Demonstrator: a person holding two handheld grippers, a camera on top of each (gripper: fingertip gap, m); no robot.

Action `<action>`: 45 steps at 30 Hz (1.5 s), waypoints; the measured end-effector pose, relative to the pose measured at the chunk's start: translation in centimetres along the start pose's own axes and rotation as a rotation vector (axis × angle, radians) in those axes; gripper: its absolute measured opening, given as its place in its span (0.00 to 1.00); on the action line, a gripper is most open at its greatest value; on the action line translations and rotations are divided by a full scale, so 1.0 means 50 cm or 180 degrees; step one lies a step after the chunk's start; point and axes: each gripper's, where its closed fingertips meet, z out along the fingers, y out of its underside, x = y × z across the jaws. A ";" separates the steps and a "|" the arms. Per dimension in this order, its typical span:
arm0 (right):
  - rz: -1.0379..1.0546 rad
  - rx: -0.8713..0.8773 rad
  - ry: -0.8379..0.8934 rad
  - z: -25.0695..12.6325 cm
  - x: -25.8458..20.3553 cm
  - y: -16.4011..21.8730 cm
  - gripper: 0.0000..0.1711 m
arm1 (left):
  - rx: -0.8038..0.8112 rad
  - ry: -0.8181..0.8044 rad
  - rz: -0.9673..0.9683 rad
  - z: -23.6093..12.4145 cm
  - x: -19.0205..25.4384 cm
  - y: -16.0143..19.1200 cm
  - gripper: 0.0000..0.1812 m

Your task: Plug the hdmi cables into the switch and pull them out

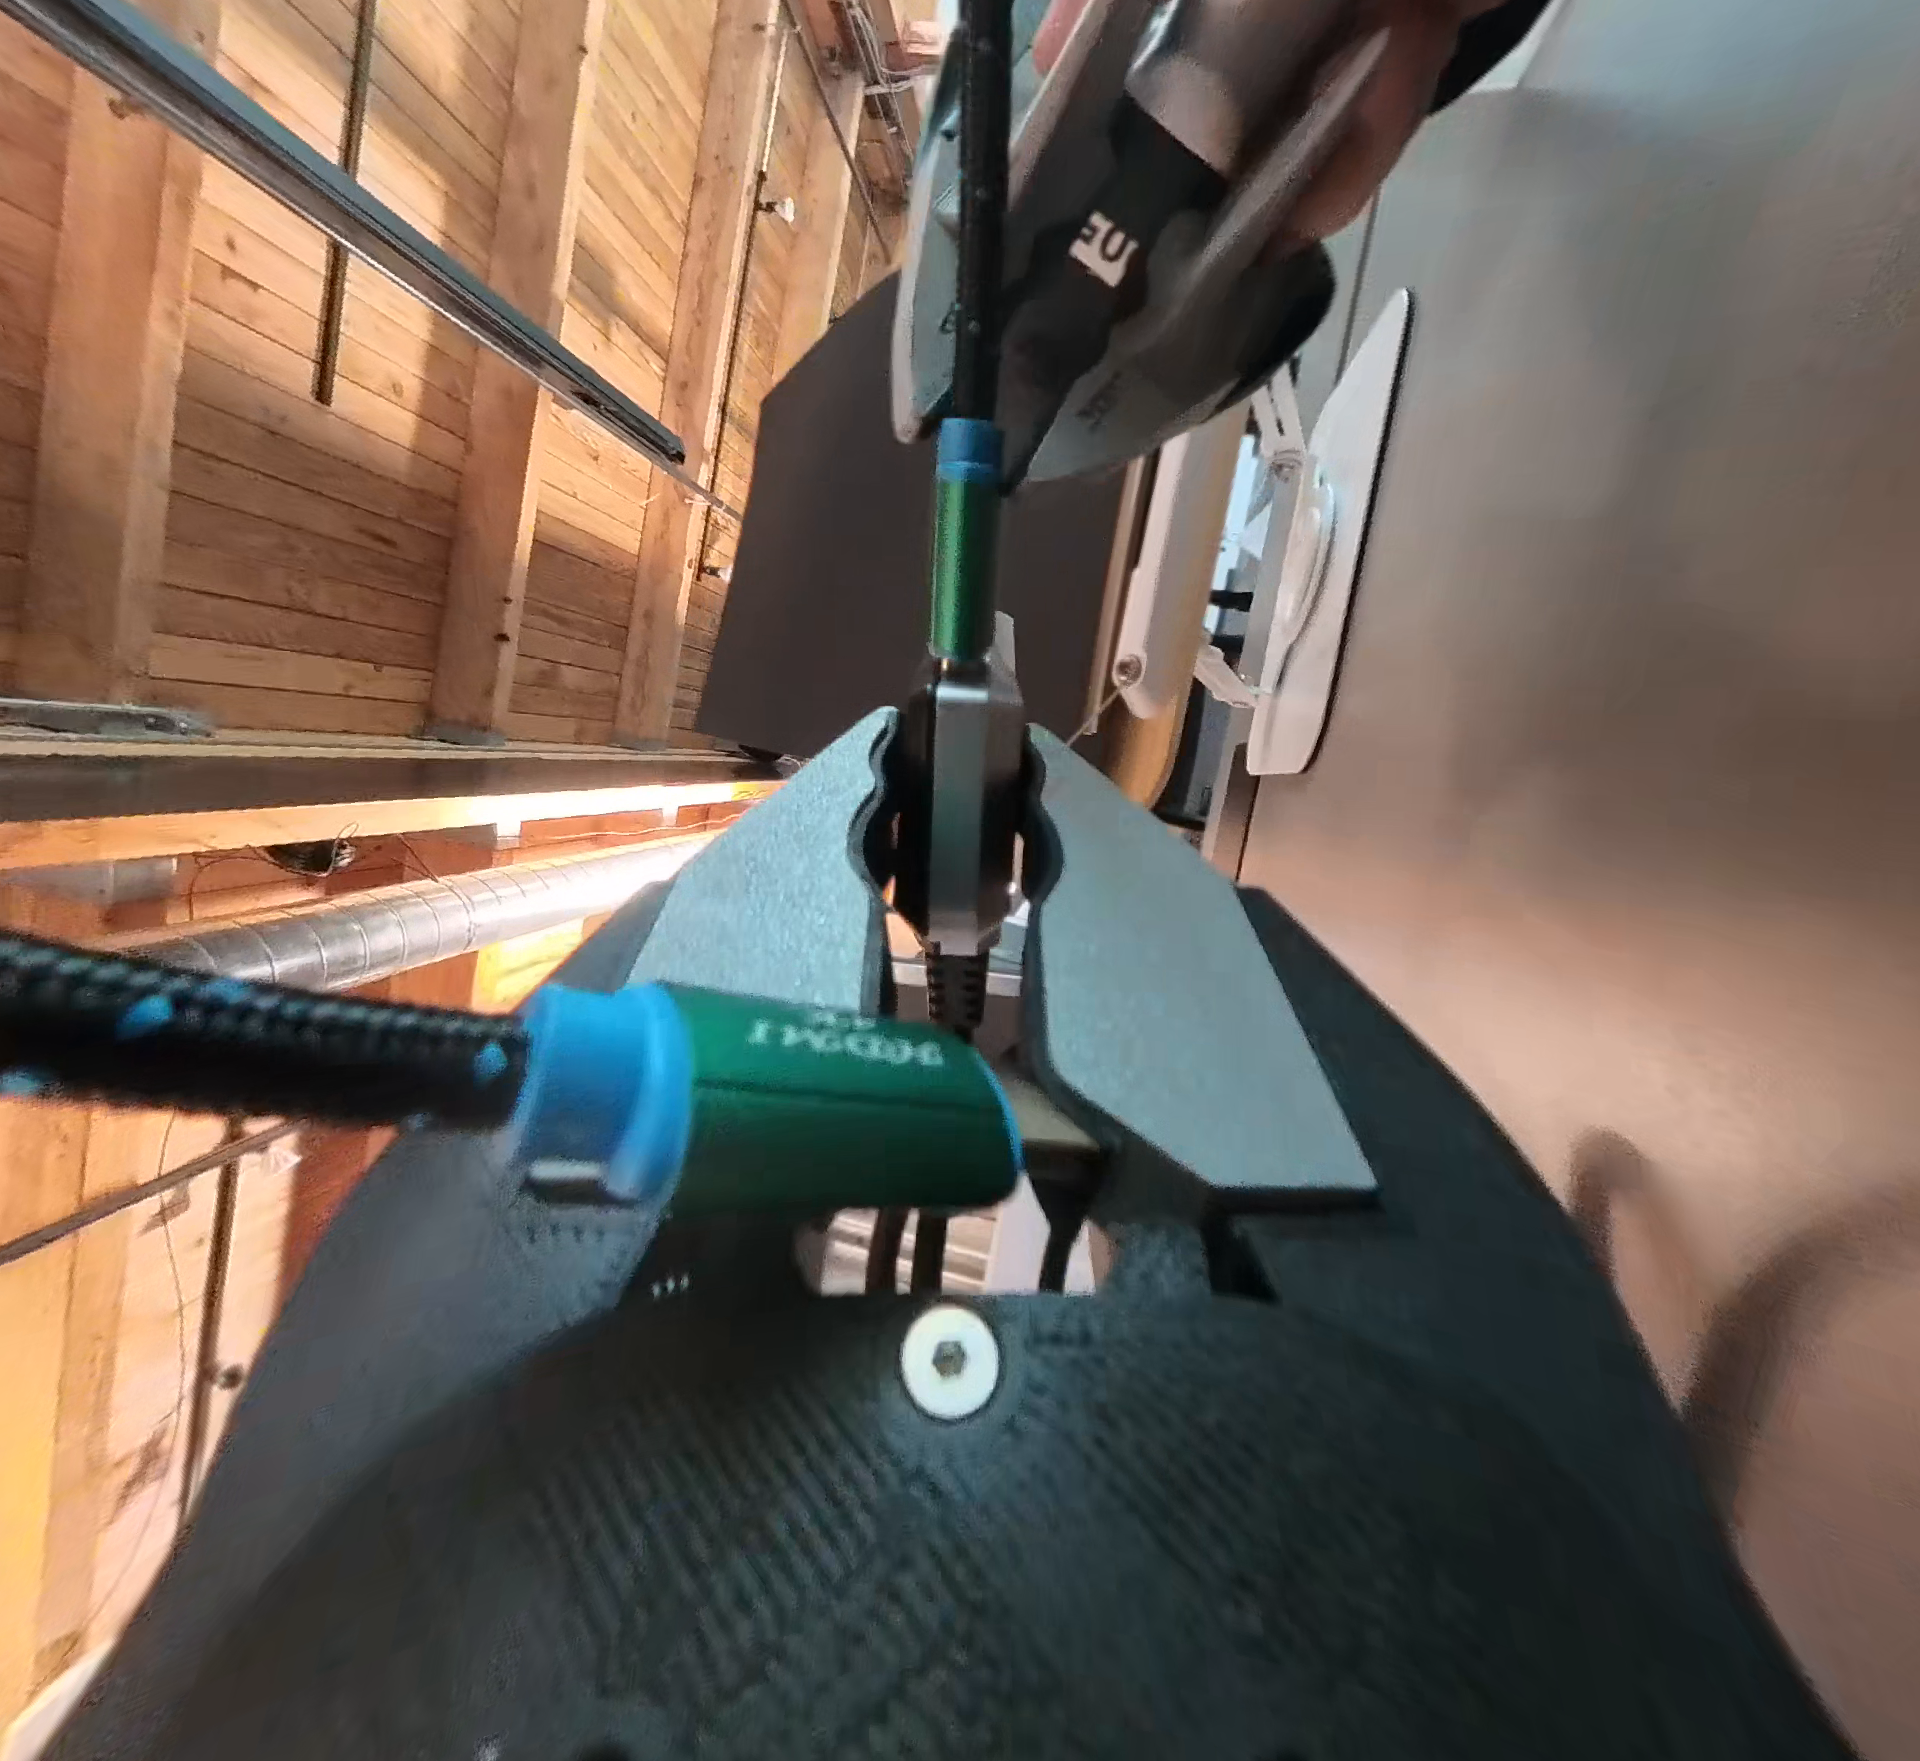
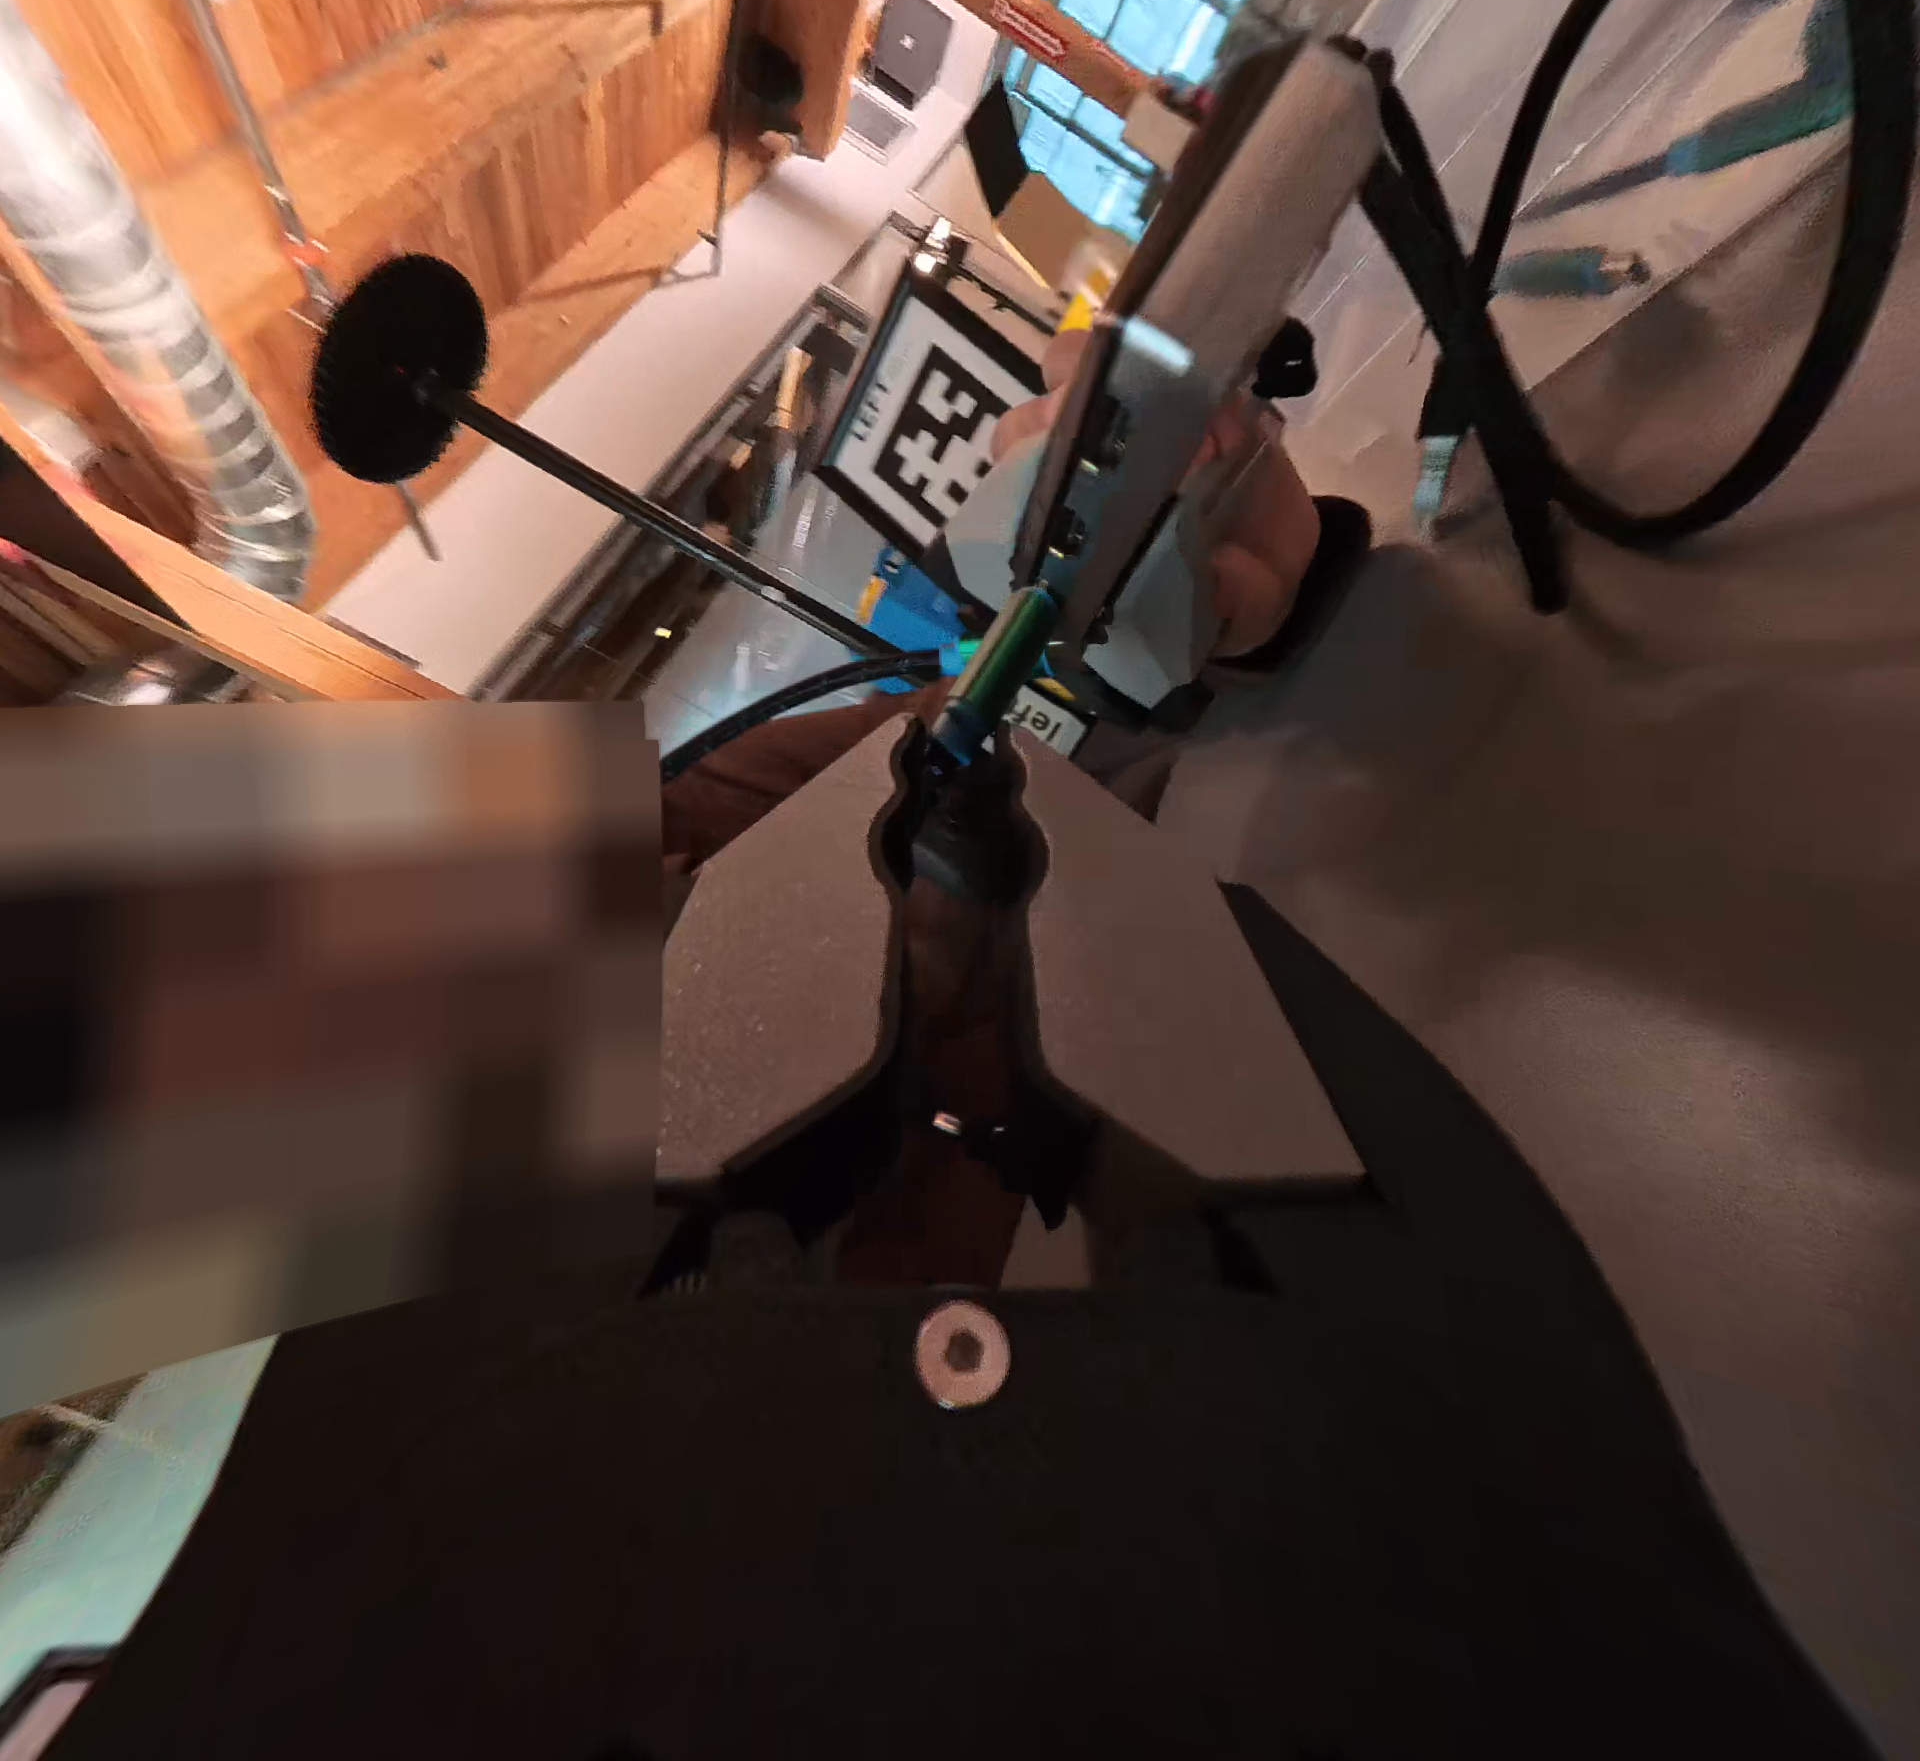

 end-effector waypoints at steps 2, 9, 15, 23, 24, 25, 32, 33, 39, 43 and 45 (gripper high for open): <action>-0.0265 -0.0050 0.0254 0.001 -0.002 -0.001 0.06 | 0.0022 0.0020 -0.0098 -0.001 0.001 -0.002 0.10; -0.1450 0.0711 0.0687 -0.065 -0.072 -0.084 0.17 | 0.0396 0.0522 -0.1115 -0.015 0.020 -0.023 0.11; -0.2255 0.0467 0.1152 -0.071 -0.088 -0.071 0.02 | 0.0771 0.1105 -0.2107 -0.029 0.032 -0.046 0.10; -0.3414 0.0287 0.1944 -0.039 -0.061 -0.057 0.32 | 0.1064 0.1226 -0.2769 -0.035 0.003 -0.041 0.10; -0.3579 0.0187 0.2052 -0.033 -0.048 -0.047 0.31 | 0.1100 0.1258 -0.2833 -0.037 0.001 -0.044 0.10; -0.3727 0.0152 0.2251 -0.032 -0.033 -0.047 0.32 | 0.1151 0.1311 -0.2897 -0.040 0.000 -0.048 0.10; -0.4152 -0.0326 0.2481 0.004 0.010 -0.011 0.21 | 0.1339 0.1494 -0.2996 -0.052 0.000 -0.074 0.10; -0.4118 -0.0448 0.2558 0.004 0.025 -0.007 0.19 | 0.1342 0.1503 -0.2989 -0.052 0.002 -0.076 0.10; -0.4181 -0.0621 0.3069 -0.031 0.031 -0.033 0.12 | 0.1041 0.0835 -0.3105 -0.029 -0.026 -0.040 0.22; -0.4308 -0.0172 0.3759 -0.110 0.000 -0.085 0.11 | 0.0624 0.0332 -0.3200 -0.021 -0.060 0.024 0.23; -0.4364 -0.0102 0.4167 -0.149 -0.003 -0.100 0.11 | 0.0433 0.0175 -0.3320 -0.017 -0.070 0.056 0.22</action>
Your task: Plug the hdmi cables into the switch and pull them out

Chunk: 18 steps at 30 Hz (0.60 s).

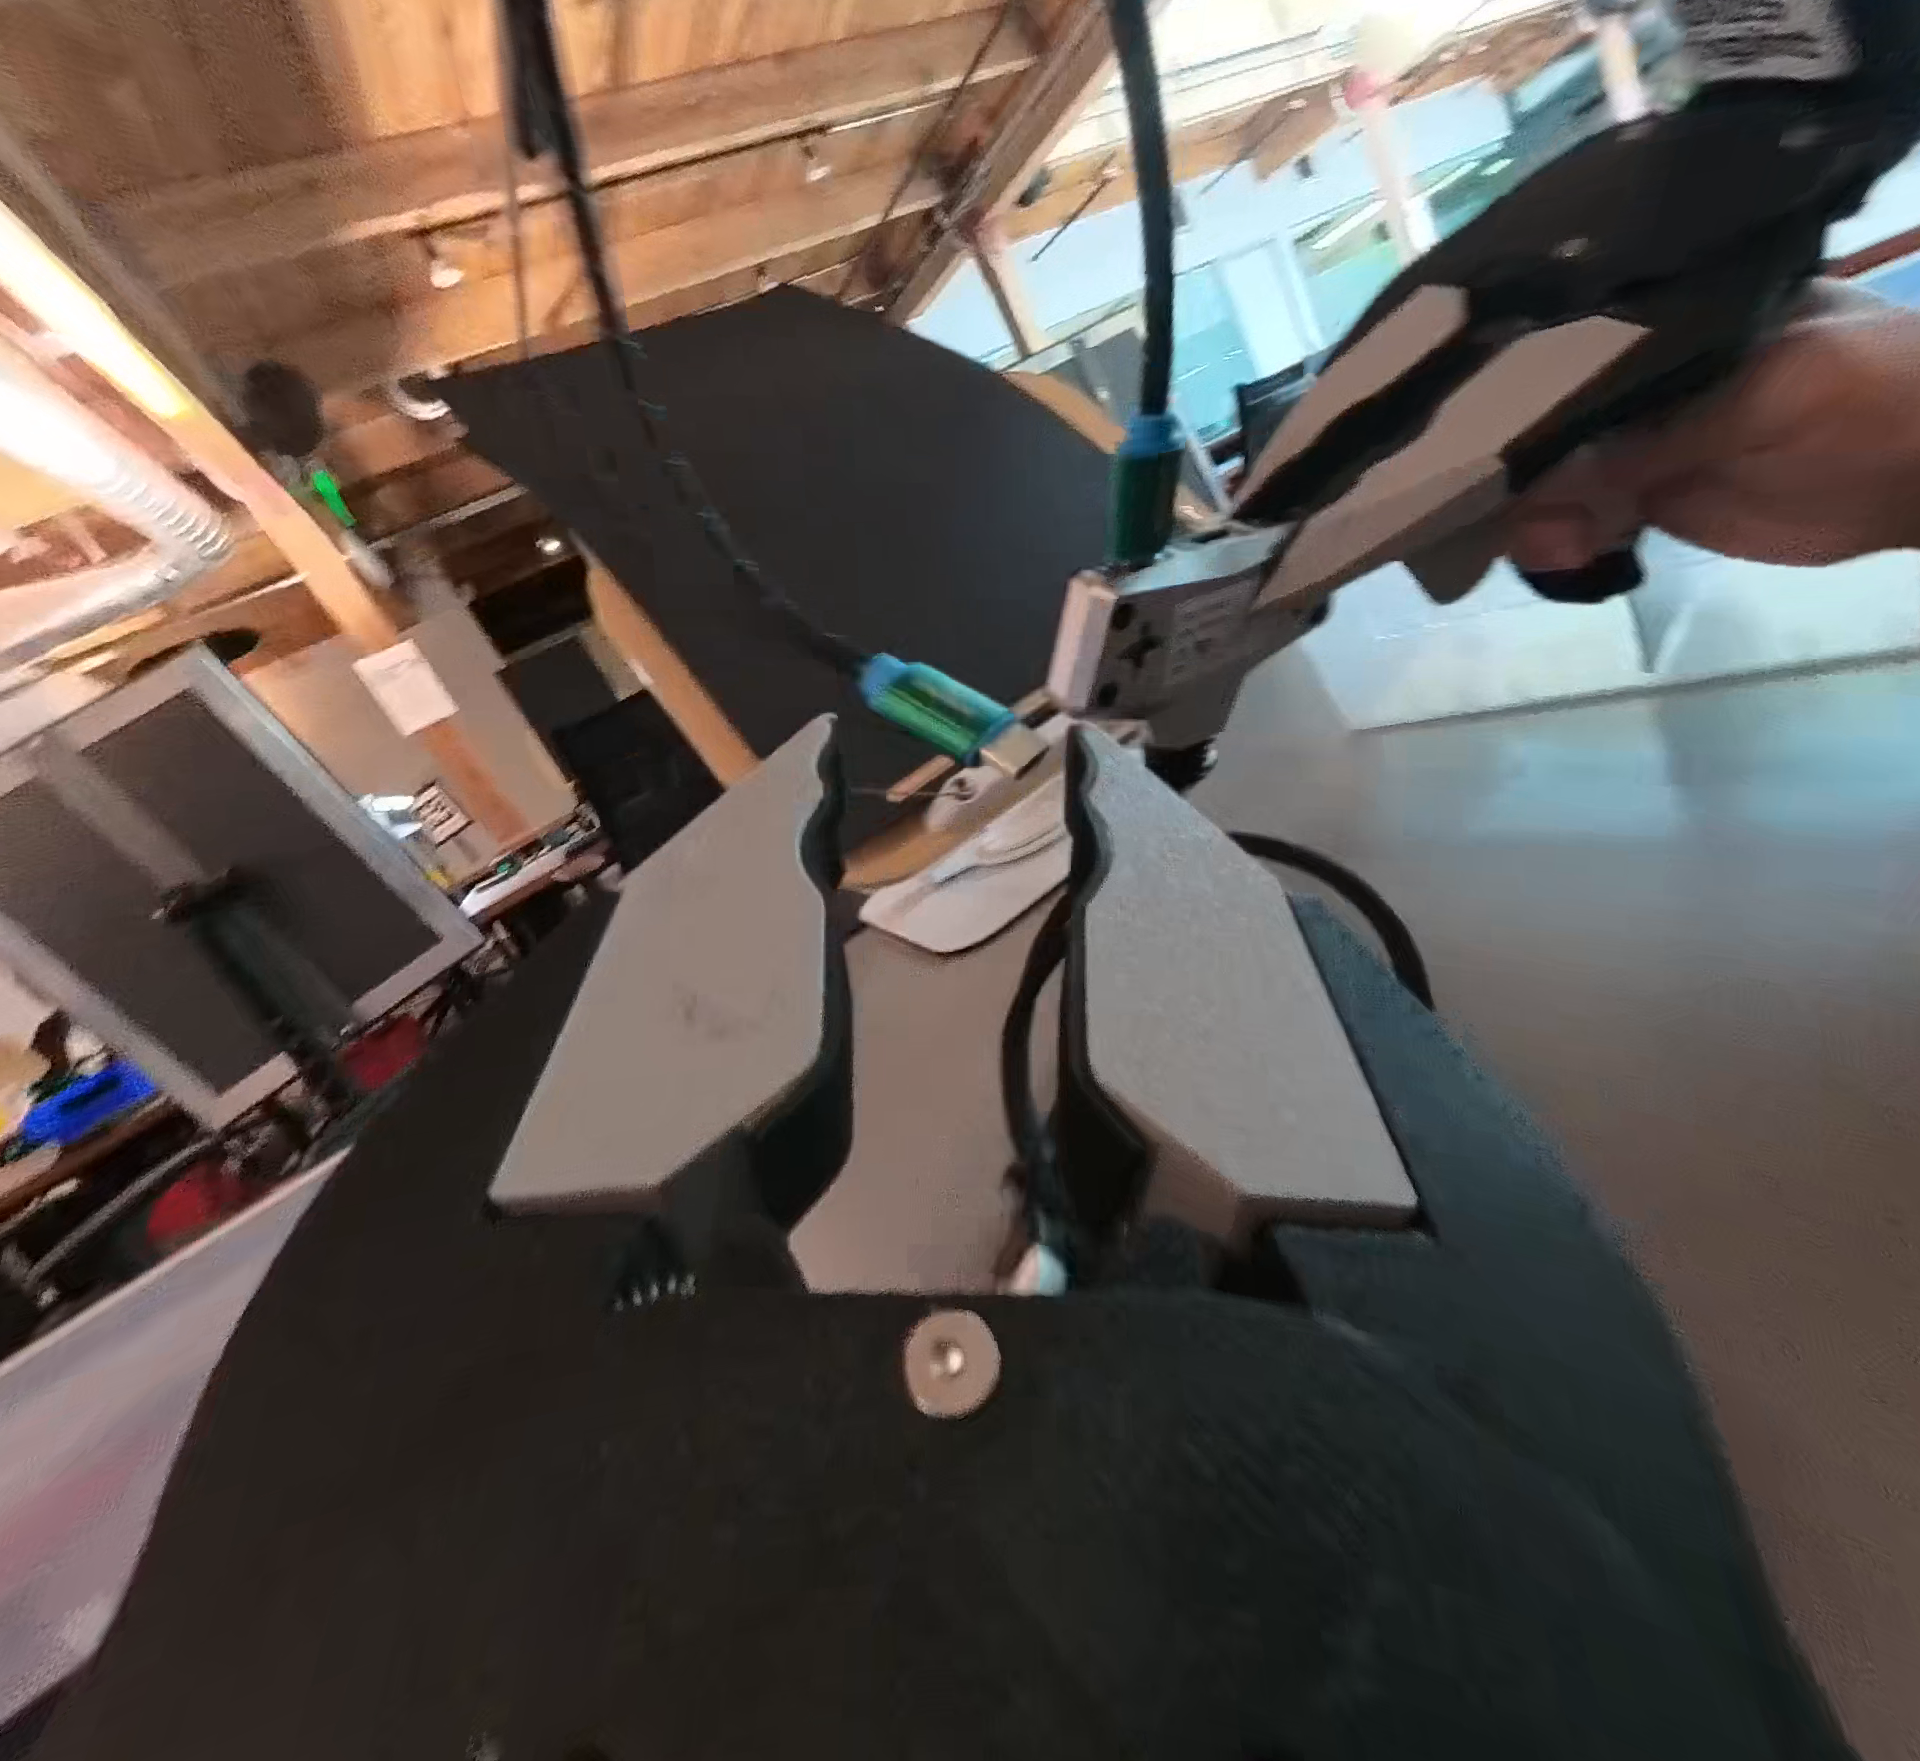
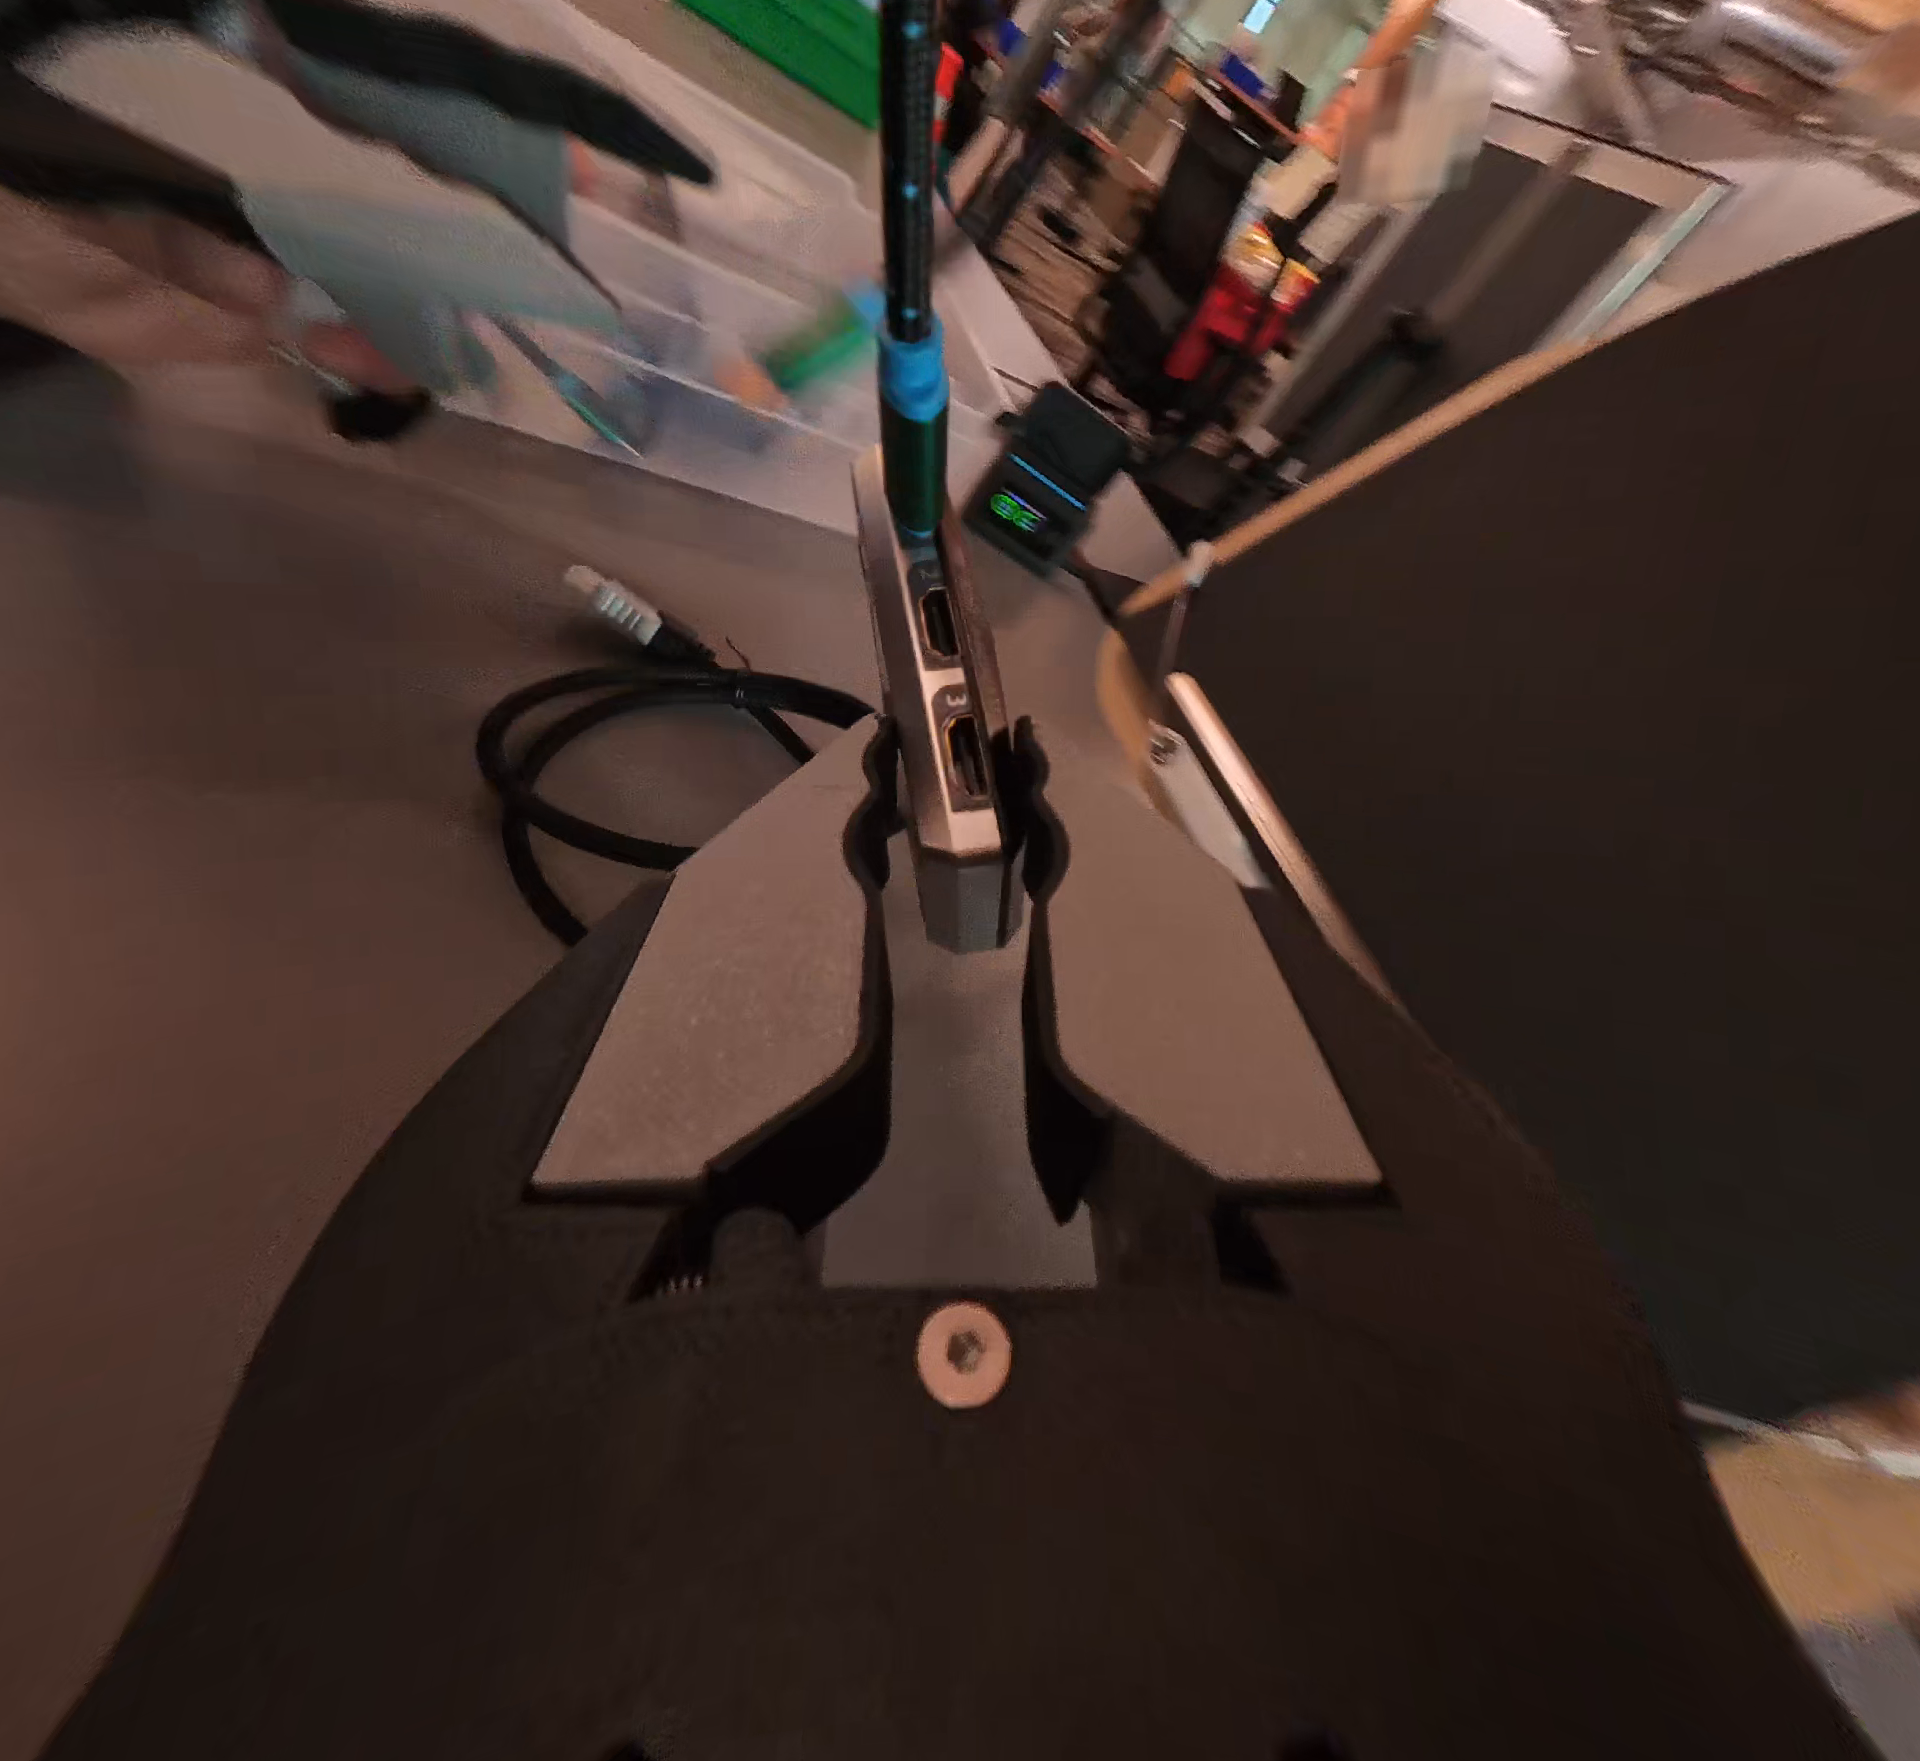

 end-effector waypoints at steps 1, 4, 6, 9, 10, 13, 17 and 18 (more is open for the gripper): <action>-0.0096 -0.0097 0.0132 0.000 0.011 0.011 0.10 | -0.0019 -0.0084 -0.0039 -0.001 -0.012 0.003 0.21; -0.0328 -0.0465 0.0400 0.009 0.027 0.049 0.10 | -0.0182 -0.0232 -0.0150 0.000 -0.033 0.024 0.21; -0.0388 -0.0653 0.0532 0.011 0.039 0.068 0.10 | -0.0280 -0.0272 -0.0195 0.001 -0.038 0.035 0.20; -0.0560 -0.0844 0.0712 0.003 0.057 0.087 0.10 | -0.0290 -0.0477 -0.0110 -0.008 -0.061 0.031 0.15; -0.0679 -0.0933 0.0809 0.000 0.064 0.093 0.10 | -0.0228 -0.0569 -0.0122 -0.013 -0.072 0.024 0.14; -0.0937 -0.1159 0.1248 -0.011 0.095 0.100 0.10 | -0.0166 -0.0712 -0.0062 -0.022 -0.085 0.012 0.12; -0.1047 -0.1030 0.1780 -0.036 0.125 0.065 0.10 | -0.0206 -0.0678 0.0017 -0.019 -0.078 0.016 0.11; -0.1063 -0.0949 0.1880 -0.043 0.130 0.054 0.10 | -0.0217 -0.0679 0.0023 -0.019 -0.078 0.018 0.10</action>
